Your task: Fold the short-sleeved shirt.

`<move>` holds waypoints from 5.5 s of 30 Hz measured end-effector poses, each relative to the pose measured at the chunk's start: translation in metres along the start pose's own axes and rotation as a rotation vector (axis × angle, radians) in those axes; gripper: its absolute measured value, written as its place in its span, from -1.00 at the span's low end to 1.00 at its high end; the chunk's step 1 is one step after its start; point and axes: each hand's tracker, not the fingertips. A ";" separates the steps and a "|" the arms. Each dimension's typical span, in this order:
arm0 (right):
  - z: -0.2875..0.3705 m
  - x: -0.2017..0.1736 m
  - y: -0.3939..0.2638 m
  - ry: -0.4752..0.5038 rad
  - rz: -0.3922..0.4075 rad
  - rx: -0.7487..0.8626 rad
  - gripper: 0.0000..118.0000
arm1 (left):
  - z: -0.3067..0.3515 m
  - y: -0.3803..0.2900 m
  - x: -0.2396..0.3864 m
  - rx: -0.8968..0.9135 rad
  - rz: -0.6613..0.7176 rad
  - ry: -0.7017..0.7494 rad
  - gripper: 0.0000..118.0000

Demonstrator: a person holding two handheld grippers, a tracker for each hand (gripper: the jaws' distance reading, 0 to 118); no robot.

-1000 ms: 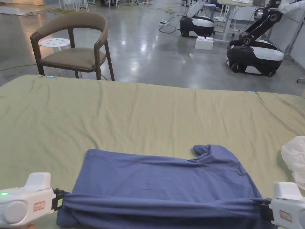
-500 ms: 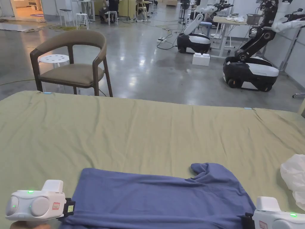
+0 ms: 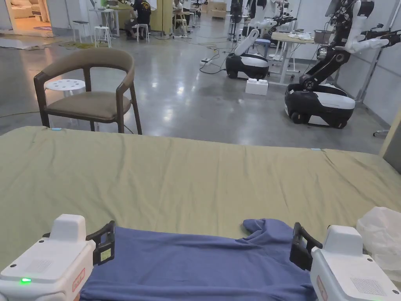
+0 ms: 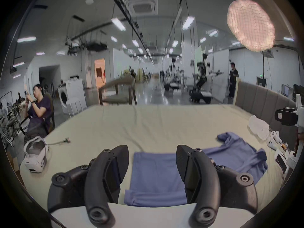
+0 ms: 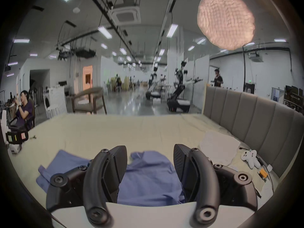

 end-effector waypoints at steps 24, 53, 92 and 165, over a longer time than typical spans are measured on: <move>0.046 -0.022 0.004 0.035 -0.009 0.116 -1.00 | 0.020 -0.053 -0.073 -0.289 0.079 0.045 -1.00; 0.024 0.033 -0.056 0.002 0.007 -0.234 -0.96 | -0.060 -0.132 -0.066 -0.801 -0.015 -0.037 -1.00; 0.047 0.094 -0.072 0.138 0.158 -0.708 -0.97 | 0.067 -0.062 -0.091 -0.583 0.102 -0.032 -1.00; -0.005 -0.040 -0.020 0.000 0.119 -0.042 -1.00 | -0.164 -0.079 -0.119 -0.676 0.151 -0.063 -0.32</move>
